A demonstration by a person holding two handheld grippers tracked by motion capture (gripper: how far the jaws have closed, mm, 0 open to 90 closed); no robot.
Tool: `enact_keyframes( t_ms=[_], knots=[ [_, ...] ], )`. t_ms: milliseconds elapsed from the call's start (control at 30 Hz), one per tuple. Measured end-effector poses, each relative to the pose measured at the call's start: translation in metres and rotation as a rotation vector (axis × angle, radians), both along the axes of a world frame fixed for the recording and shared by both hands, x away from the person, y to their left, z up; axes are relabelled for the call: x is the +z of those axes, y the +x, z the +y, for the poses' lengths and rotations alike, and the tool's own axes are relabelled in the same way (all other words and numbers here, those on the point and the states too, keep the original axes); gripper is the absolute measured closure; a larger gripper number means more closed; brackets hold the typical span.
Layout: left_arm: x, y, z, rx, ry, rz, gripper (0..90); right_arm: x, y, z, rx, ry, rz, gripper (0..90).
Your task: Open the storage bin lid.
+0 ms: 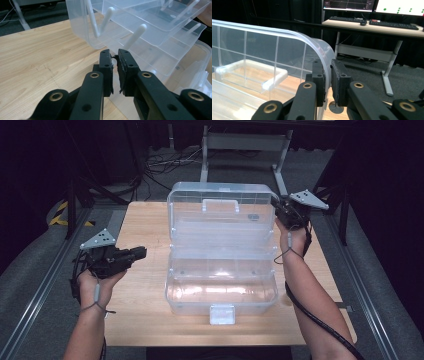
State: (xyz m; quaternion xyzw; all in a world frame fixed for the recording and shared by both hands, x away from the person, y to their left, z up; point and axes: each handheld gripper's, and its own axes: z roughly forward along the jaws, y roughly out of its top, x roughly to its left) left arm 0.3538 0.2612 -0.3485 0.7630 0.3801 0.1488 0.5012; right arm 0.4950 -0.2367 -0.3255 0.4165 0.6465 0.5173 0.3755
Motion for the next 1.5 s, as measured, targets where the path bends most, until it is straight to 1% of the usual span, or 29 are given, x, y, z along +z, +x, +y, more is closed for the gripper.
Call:
enact_keyframes(
  t_ms=[67, 200, 333, 600, 867, 1100, 1200, 1233, 1500],
  knots=[
    [-0.001, 0.0, 0.001, 0.001, -0.001, 0.002, 81.8, -0.001, 0.004, 0.0, -0.002, 0.008, 0.009, 82.8],
    [-0.002, 0.001, 0.003, 0.003, -0.002, 0.007, 81.8, -0.002, 0.01, 0.001, -0.003, 0.006, 0.02, 82.9],
    [-0.003, 0.001, 0.003, 0.005, -0.005, 0.01, 81.8, -0.004, 0.016, 0.001, 0.0, -0.007, 0.025, 82.9],
    [-0.005, 0.0, 0.005, 0.01, -0.006, 0.017, 81.8, -0.01, 0.025, 0.0, 0.009, -0.008, 0.018, 83.2],
    [-0.007, 0.001, 0.007, 0.014, -0.008, 0.021, 81.7, -0.016, 0.034, 0.001, 0.001, 0.004, 0.023, 84.1],
    [-0.009, 0.003, 0.007, 0.013, -0.008, 0.029, 81.6, -0.021, 0.041, 0.002, -0.005, 0.001, 0.023, 84.5],
    [-0.01, 0.004, 0.009, 0.017, -0.009, 0.034, 81.4, -0.024, 0.047, 0.002, 0.001, 0.0, 0.033, 84.5],
    [-0.01, 0.004, 0.009, 0.017, -0.009, 0.034, 81.4, -0.024, 0.047, 0.002, 0.001, 0.0, 0.033, 84.5],
    [-0.013, 0.004, 0.012, 0.027, -0.008, 0.042, 81.4, -0.03, 0.061, 0.001, 0.016, 0.003, 0.078, 84.1]
  ],
)
